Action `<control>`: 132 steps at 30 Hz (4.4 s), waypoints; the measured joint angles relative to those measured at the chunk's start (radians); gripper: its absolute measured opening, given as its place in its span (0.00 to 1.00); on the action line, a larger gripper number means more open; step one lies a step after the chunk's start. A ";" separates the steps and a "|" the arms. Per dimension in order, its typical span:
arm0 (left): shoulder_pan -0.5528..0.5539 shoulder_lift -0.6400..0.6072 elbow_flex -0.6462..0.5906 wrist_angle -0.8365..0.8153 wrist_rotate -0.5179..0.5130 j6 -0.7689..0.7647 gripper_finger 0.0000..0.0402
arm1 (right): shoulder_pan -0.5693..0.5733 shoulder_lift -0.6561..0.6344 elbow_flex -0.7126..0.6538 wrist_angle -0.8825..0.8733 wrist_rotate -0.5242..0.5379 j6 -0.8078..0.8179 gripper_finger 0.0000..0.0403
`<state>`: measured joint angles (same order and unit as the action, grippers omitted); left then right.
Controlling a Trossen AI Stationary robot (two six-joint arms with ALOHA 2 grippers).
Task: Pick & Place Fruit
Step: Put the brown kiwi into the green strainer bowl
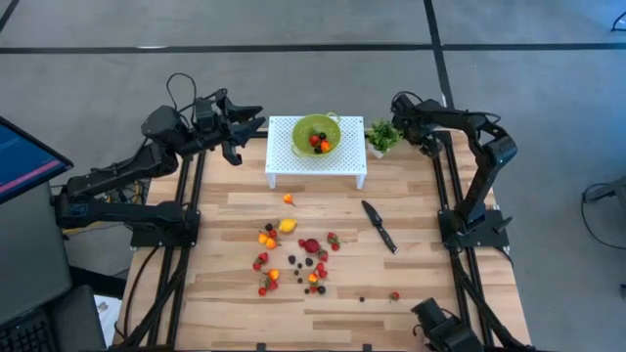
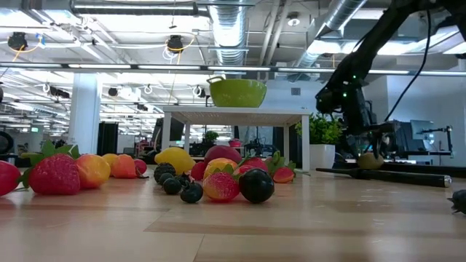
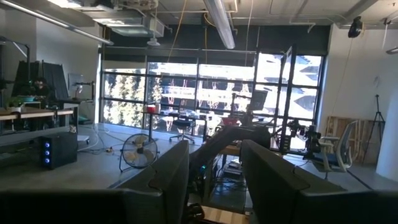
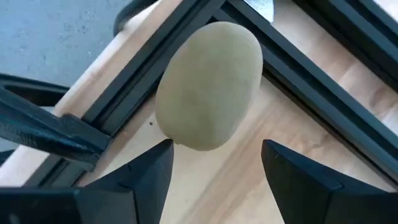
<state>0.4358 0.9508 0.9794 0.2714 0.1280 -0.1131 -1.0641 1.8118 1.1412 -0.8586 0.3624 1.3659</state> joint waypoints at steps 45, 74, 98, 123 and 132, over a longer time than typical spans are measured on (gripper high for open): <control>0.000 0.000 0.000 0.009 0.000 0.000 0.35 | 0.116 0.000 -0.007 -0.096 0.172 -0.077 0.59; 0.000 0.000 0.000 0.018 0.000 0.000 0.35 | 0.227 -0.086 -0.004 -0.299 0.079 -0.173 0.47; 0.000 0.000 0.000 0.025 0.000 0.000 0.35 | 0.164 -0.129 0.001 -0.376 0.136 -0.421 0.43; 0.000 0.000 0.000 0.027 0.000 0.000 0.35 | 0.169 0.047 0.002 -0.344 0.161 -0.811 0.50; 0.000 0.000 0.000 0.030 0.000 0.000 0.35 | 0.138 0.059 -0.001 -0.296 0.132 -0.871 0.54</control>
<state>0.4362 0.9508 0.9791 0.3012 0.1280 -0.1131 -0.9265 1.8709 1.1406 -1.1546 0.4943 0.4946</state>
